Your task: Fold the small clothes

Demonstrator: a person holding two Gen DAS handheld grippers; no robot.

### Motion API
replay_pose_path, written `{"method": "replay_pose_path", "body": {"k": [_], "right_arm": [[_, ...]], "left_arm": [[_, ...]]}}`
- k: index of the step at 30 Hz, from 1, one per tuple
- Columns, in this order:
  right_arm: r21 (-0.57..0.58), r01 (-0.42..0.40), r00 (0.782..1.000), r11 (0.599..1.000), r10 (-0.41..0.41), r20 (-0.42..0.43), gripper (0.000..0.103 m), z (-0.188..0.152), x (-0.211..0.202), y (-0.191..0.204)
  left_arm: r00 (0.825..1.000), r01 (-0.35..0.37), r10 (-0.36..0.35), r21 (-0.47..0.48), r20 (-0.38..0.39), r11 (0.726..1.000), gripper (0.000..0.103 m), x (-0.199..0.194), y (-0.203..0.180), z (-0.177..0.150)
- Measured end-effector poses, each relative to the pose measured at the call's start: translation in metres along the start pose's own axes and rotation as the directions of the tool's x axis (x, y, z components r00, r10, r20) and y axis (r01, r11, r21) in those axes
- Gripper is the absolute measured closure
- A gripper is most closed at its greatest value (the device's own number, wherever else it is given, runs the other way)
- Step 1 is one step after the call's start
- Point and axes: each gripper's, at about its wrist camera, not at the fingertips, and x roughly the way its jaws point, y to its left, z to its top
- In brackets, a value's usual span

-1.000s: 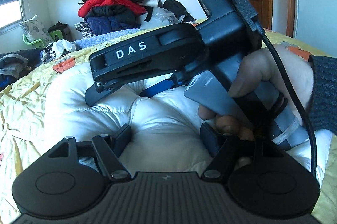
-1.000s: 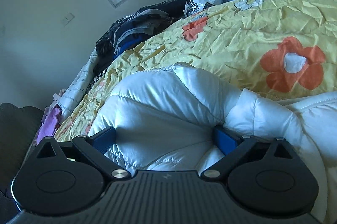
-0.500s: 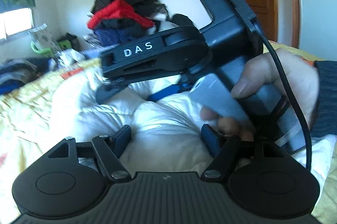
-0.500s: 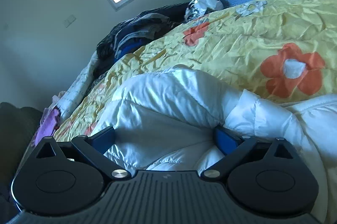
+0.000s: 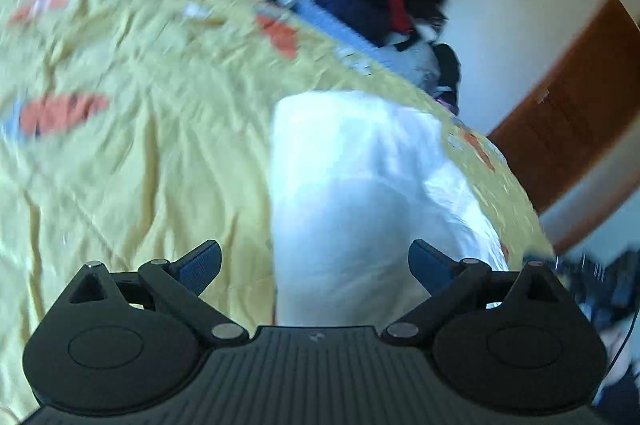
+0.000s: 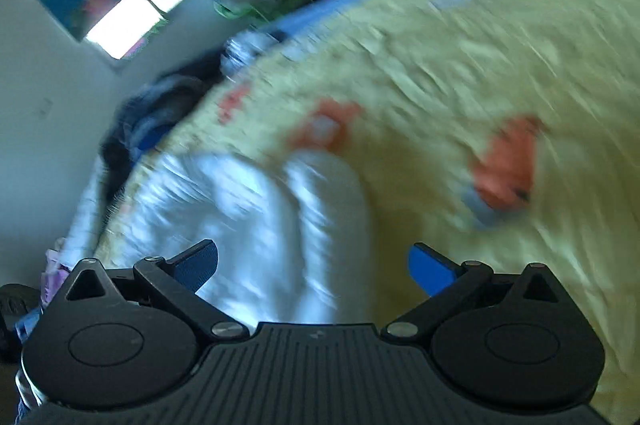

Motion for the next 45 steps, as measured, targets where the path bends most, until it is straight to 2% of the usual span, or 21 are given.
{"method": "replay_pose_path", "body": {"k": [4,6,7,8,9,11,12,15,20,23,25,27,29,32,34,35,37,39,41,43,45], "right_arm": [[0.051,-0.038,0.996,0.998,0.042,-0.081,0.006,-0.013,0.018,-0.011],[0.066,-0.101,0.991,0.993,0.106,-0.080,0.009,-0.017,0.026,-0.009],[0.081,-0.134,0.987,0.988,0.140,-0.080,0.015,-0.018,0.030,-0.005],[0.090,-0.166,0.981,0.982,0.173,-0.087,0.034,-0.020,0.036,-0.004],[0.099,-0.192,0.973,0.976,0.202,-0.113,0.046,-0.023,0.045,-0.002],[0.100,-0.221,0.965,0.970,0.233,-0.120,0.058,-0.029,0.056,0.003],[0.087,-0.227,0.964,0.970,0.237,-0.121,0.060,-0.029,0.058,0.008],[0.082,-0.270,0.953,0.959,0.279,-0.123,0.063,-0.029,0.061,0.023],[0.075,-0.378,0.912,0.923,0.385,-0.138,0.065,-0.026,0.085,0.068],[0.059,-0.416,0.894,0.907,0.420,-0.158,0.065,-0.025,0.109,0.099],[0.060,-0.396,0.896,0.916,0.400,-0.193,0.066,-0.029,0.129,0.110],[0.039,-0.367,0.907,0.930,0.366,-0.209,0.064,-0.036,0.141,0.111],[0.081,-0.359,0.907,0.930,0.368,-0.205,0.054,-0.040,0.146,0.104],[0.080,-0.321,0.926,0.944,0.330,-0.183,0.041,-0.041,0.132,0.106],[0.080,-0.289,0.943,0.954,0.298,-0.149,0.042,-0.041,0.108,0.109],[0.076,-0.280,0.953,0.957,0.286,-0.095,0.042,-0.041,0.094,0.110],[0.047,-0.267,0.963,0.963,0.265,0.044,0.042,-0.039,0.055,0.109],[0.007,-0.266,0.951,0.964,0.261,0.163,0.040,-0.042,0.018,0.116],[-0.025,-0.336,0.923,0.941,0.335,0.190,0.031,-0.048,-0.003,0.130],[-0.045,-0.416,0.900,0.908,0.418,0.124,0.027,-0.058,-0.001,0.156],[-0.019,-0.485,0.874,0.874,0.485,0.038,0.026,-0.069,0.018,0.178]], "left_arm": [[0.994,0.070,-0.073,-0.033,-0.084,0.997,0.003,0.018,0.003,-0.002],[0.990,0.077,-0.081,-0.037,-0.112,0.996,0.010,0.030,0.001,-0.005],[0.989,0.086,-0.091,-0.045,-0.120,0.995,0.015,0.033,0.001,-0.005],[0.987,0.098,-0.104,-0.051,-0.123,0.994,0.027,0.036,0.000,-0.005],[0.988,0.091,-0.096,-0.044,-0.122,0.995,0.035,0.037,-0.004,-0.004],[0.991,0.075,-0.073,0.010,-0.116,0.997,0.047,0.033,-0.011,-0.003],[0.992,0.068,-0.065,0.032,-0.108,0.997,0.052,0.030,-0.014,-0.004],[0.996,0.045,-0.041,0.056,-0.076,0.997,0.055,0.011,-0.015,0.003],[0.999,-0.006,0.004,0.072,0.036,0.997,0.055,-0.034,0.006,0.025],[0.996,-0.073,0.071,0.035,0.050,0.997,0.055,-0.042,0.032,0.031],[0.991,-0.132,0.132,0.016,0.026,0.991,0.052,-0.030,0.049,0.028],[0.989,-0.145,0.146,-0.009,0.035,0.989,0.044,-0.023,0.062,0.017],[0.983,-0.168,0.167,0.005,0.076,0.986,0.039,-0.021,0.058,0.008],[0.966,-0.226,0.218,0.044,0.137,0.973,0.037,-0.027,0.041,0.000],[0.951,-0.265,0.251,0.058,0.183,0.962,0.038,-0.048,0.030,-0.005],[0.939,-0.278,0.258,0.062,0.226,0.958,0.038,-0.063,0.026,-0.008],[0.899,-0.324,0.283,0.073,0.334,0.943,0.036,-0.094,0.014,-0.016],[0.845,-0.406,0.333,0.099,0.419,0.908,0.032,-0.112,-0.003,-0.025],[0.809,-0.471,0.353,0.158,0.470,0.868,0.032,-0.116,-0.021,-0.039],[0.809,-0.494,0.344,0.235,0.477,0.837,0.032,-0.106,-0.036,-0.052],[0.828,-0.491,0.330,0.303,0.453,0.817,0.032,-0.091,-0.047,-0.067]]}}
